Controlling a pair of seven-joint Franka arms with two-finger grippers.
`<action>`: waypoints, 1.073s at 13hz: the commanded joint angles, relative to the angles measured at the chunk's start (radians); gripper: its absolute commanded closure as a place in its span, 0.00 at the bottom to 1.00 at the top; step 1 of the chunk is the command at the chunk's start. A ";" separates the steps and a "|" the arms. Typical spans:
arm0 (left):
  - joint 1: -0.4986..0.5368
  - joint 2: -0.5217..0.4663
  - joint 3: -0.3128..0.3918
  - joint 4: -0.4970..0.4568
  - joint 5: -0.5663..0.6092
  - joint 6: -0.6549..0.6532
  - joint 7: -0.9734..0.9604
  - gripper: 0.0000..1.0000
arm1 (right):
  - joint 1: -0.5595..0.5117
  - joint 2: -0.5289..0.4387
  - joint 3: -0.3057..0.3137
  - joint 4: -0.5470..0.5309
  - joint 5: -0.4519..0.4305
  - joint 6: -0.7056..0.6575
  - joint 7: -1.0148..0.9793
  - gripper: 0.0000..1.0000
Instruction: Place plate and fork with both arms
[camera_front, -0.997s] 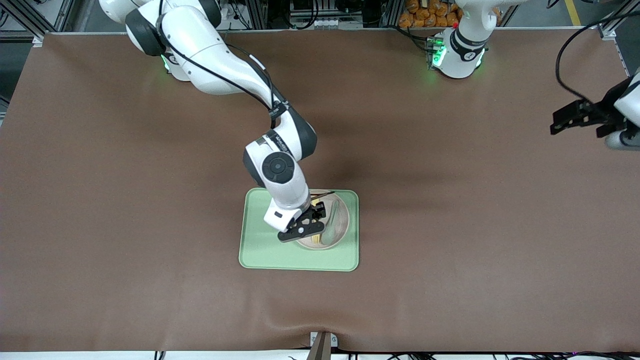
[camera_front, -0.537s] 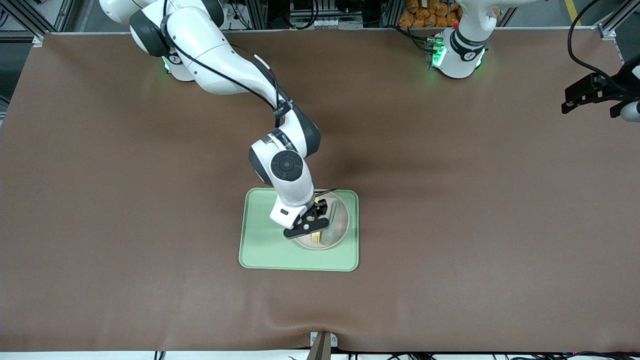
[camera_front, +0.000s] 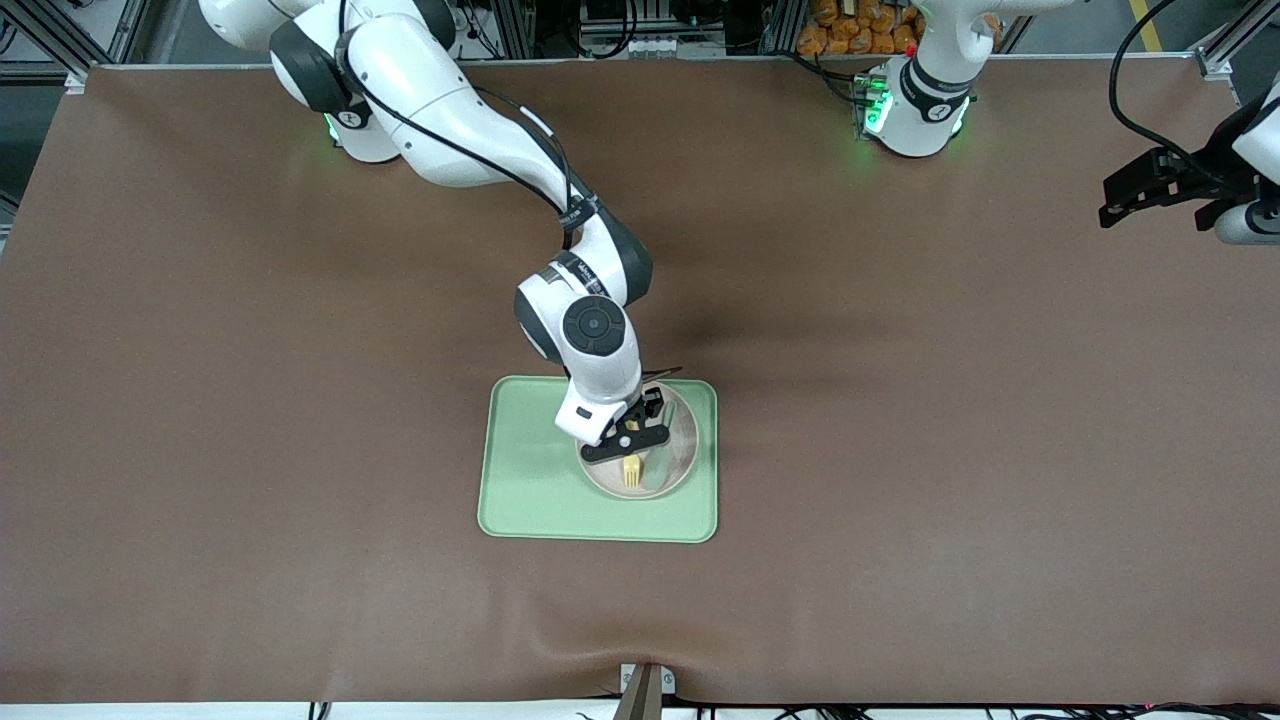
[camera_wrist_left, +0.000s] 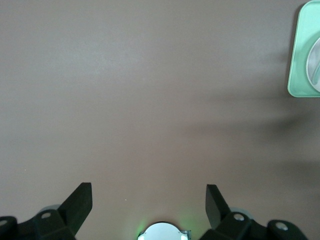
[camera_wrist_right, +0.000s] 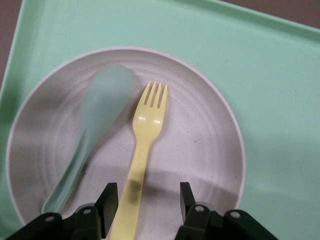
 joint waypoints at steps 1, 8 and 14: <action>-0.003 -0.013 -0.009 -0.002 0.003 -0.004 -0.043 0.00 | 0.002 0.001 -0.008 -0.004 -0.003 0.003 0.051 0.42; 0.002 0.017 -0.009 0.004 -0.020 0.016 -0.037 0.00 | 0.037 0.025 -0.004 -0.005 -0.012 0.010 0.084 0.41; 0.008 0.023 -0.010 0.003 -0.009 0.018 -0.029 0.00 | 0.057 0.033 -0.006 -0.005 -0.023 0.032 0.107 0.58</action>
